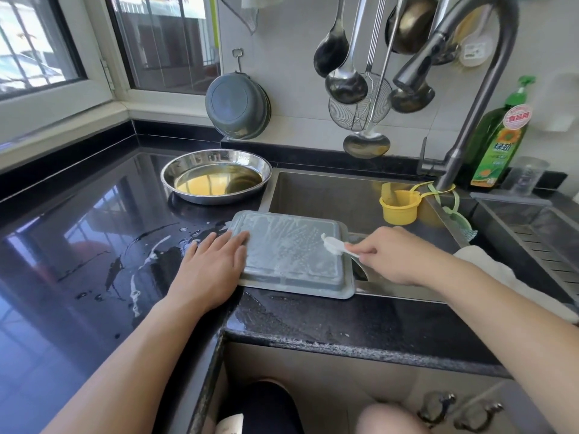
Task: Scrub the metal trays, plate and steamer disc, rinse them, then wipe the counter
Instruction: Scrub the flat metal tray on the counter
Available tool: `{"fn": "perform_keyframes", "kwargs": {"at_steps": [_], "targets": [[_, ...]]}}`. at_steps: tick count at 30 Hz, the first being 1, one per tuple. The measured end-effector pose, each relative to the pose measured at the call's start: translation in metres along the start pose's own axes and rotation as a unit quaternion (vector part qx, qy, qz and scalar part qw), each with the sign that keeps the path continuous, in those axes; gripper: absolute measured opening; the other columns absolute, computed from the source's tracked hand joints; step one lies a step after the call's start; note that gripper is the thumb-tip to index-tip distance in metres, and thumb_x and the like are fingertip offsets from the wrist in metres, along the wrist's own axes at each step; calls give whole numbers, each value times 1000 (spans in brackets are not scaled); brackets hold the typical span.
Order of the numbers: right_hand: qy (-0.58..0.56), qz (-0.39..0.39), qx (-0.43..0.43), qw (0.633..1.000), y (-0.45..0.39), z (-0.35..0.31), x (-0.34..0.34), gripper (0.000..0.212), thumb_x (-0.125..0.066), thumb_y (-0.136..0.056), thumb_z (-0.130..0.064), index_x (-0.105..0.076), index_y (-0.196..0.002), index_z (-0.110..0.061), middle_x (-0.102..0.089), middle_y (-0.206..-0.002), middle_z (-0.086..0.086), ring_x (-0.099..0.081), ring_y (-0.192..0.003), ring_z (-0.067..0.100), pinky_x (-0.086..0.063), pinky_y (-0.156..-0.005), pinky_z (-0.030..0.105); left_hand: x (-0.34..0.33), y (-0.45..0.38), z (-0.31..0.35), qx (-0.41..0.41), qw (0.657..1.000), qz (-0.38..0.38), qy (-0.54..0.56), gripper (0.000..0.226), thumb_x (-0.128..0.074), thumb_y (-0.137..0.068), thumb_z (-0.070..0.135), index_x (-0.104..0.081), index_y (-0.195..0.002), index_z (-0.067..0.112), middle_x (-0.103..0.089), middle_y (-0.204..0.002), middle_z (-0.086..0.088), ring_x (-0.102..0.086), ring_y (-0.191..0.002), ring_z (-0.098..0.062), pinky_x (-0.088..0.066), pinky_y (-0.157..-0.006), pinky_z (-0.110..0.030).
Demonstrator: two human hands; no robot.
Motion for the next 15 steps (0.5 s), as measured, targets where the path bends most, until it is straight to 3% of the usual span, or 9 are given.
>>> {"fn": "perform_keyframes", "kwargs": {"at_steps": [4,8,11,15], "targets": [[15,10,4,1000,8,-6,-4,39,-44,-106,-30,-58,-134,-52,-62,-80,-6,-50,-68,19,-44,-63,35,-1,-4,-4,-22,998,49,15,50,-23,-110,40,-42,-155,32,-46,-159,3,-36,-149,-26,-25,-122,-48],[-9,-13,23,1000,22,-15,-10,37,-46,-107,-29,-59,-136,-49,-63,-77,-4,-41,-61,15,-34,-58,32,0,-6,-11,-28,992,119,35,34,-38,-109,28,-65,-126,18,-69,-128,-9,-59,-118,-35,-44,-102,-48],[-28,-36,48,998,25,-15,-11,37,-50,-106,-29,-60,-136,-47,-51,-69,-6,-35,-62,13,-31,-59,30,3,-2,-16,12,988,155,15,26,-41,-105,23,-63,-94,17,-71,-100,-12,-60,-93,-39,-46,-79,-47],[-54,-77,86,992,23,-13,-11,34,-53,-105,-32,-59,-133,-52,-59,-69,-12,-34,-63,10,-31,-61,26,11,0,-22,46,980,192,4,21,-48,-102,23,-66,-91,18,-70,-101,-11,-60,-92,-40,-48,-77,-47]]}}
Point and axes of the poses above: each hand's wrist, its own y-axis away from the middle knuckle, its own x-axis out of the back of the hand, z = x × y, the point moved 3 cm from there along -y, towards the middle knuckle
